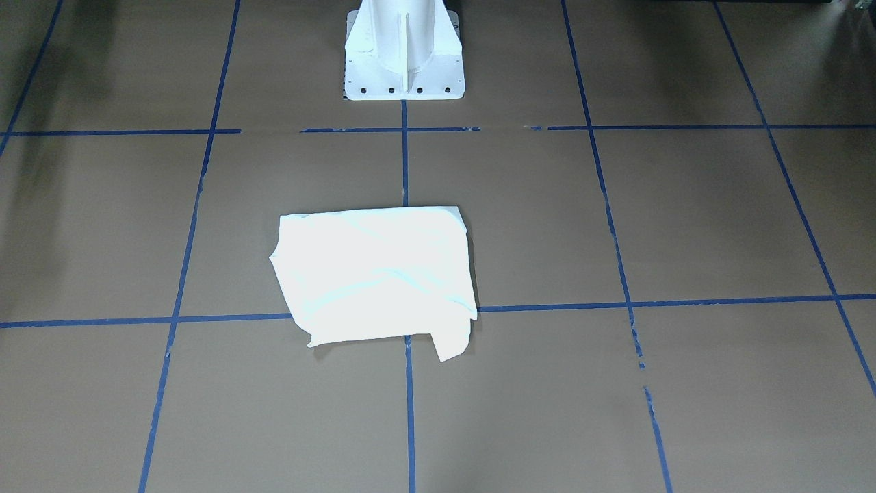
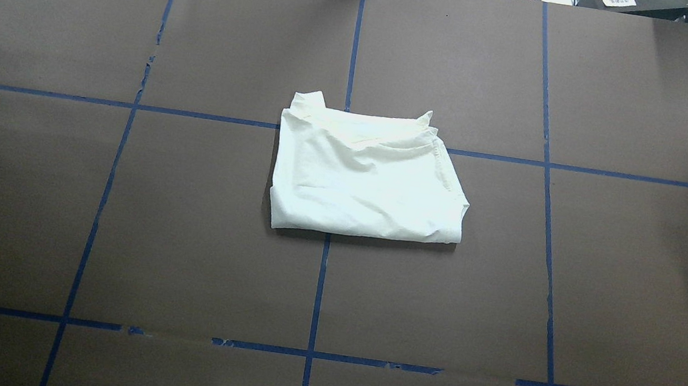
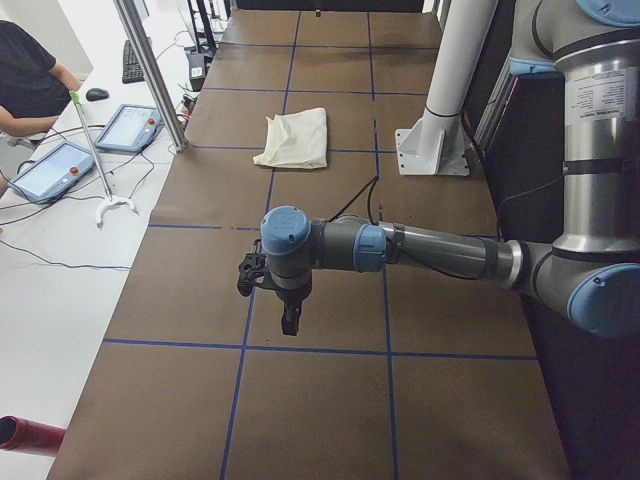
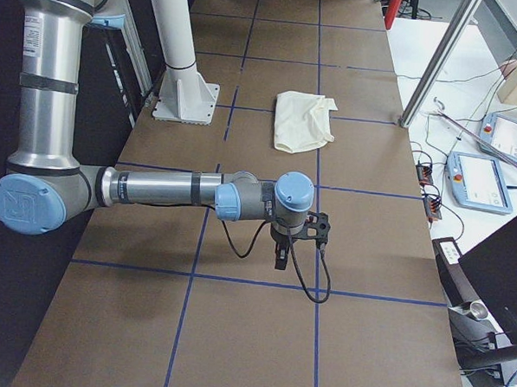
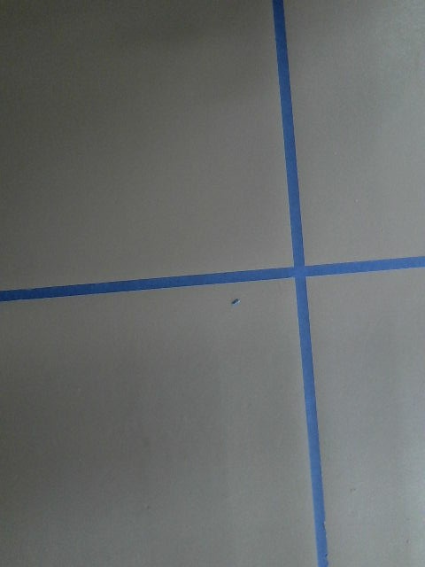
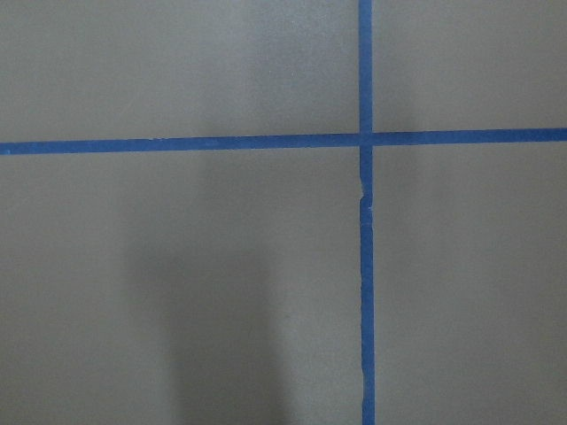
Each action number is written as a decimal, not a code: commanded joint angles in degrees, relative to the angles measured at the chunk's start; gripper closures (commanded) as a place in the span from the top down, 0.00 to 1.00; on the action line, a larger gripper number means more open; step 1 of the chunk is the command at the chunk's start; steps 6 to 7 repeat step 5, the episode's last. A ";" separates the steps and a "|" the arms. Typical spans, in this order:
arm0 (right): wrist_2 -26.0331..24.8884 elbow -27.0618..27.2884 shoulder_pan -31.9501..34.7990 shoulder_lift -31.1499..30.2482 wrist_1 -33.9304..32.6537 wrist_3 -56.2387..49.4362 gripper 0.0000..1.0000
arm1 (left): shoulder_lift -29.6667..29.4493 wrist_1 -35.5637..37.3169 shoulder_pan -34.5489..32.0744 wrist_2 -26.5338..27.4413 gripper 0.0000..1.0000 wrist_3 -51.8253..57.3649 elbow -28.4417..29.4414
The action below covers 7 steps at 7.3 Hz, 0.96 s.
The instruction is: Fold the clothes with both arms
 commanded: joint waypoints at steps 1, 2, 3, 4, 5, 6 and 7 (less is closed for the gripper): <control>-0.09 -0.14 0.00 -0.01 0.09 0.00 1.00 | 0.06 -0.09 -0.01 0.00 1.00 0.00 0.07; -0.18 -0.14 0.00 0.07 0.09 0.00 1.00 | 0.06 -0.09 0.07 0.00 1.00 0.00 0.07; -0.18 -0.14 0.00 0.07 0.09 0.00 1.00 | -0.20 -0.09 0.07 0.00 1.00 0.00 0.07; -0.18 -0.14 0.00 0.07 0.09 0.00 1.00 | -0.20 -0.09 0.07 0.00 1.00 0.00 0.07; -0.35 -0.14 0.00 0.07 0.09 0.00 1.00 | -0.55 -0.09 0.07 0.00 1.00 0.00 0.07; -0.35 -0.14 0.00 0.07 0.09 0.00 1.00 | -0.55 -0.09 0.07 0.00 1.00 0.00 0.07; -0.35 -0.14 0.00 0.07 0.09 0.00 1.00 | -0.55 -0.09 0.07 0.00 1.00 0.00 0.07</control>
